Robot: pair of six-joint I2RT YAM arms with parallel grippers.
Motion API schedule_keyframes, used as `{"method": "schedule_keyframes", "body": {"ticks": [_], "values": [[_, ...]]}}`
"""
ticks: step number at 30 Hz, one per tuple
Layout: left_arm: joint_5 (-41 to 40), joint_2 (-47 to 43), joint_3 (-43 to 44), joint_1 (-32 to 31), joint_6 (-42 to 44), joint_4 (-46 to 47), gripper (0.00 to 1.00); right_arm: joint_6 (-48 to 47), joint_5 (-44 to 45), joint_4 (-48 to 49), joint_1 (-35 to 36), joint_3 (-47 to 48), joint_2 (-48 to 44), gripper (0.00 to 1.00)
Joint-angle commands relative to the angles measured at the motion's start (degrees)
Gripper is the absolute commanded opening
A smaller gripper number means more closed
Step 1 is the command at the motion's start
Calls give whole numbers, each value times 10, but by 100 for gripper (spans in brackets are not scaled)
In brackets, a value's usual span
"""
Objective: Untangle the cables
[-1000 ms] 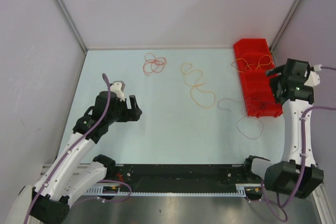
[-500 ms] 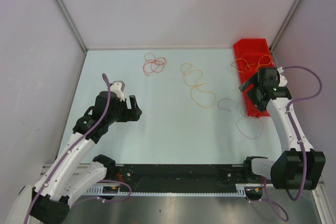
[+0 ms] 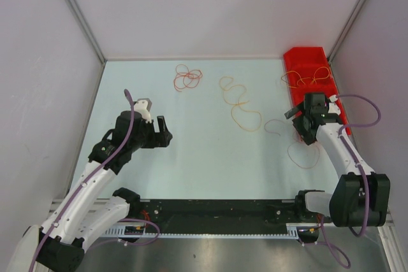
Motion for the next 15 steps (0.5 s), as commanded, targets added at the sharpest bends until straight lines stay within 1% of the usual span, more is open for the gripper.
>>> {"method": "schedule_keyframes", "body": {"ticks": [1, 9, 15], "values": [[4, -7, -3, -2, 5, 18, 89, 27, 36, 42, 5, -1, 23, 100], [4, -1, -3, -3, 5, 18, 89, 24, 46, 52, 1, -4, 33, 100], [4, -1, -3, -2, 5, 19, 89, 6, 31, 42, -2, -5, 19, 100]]}}
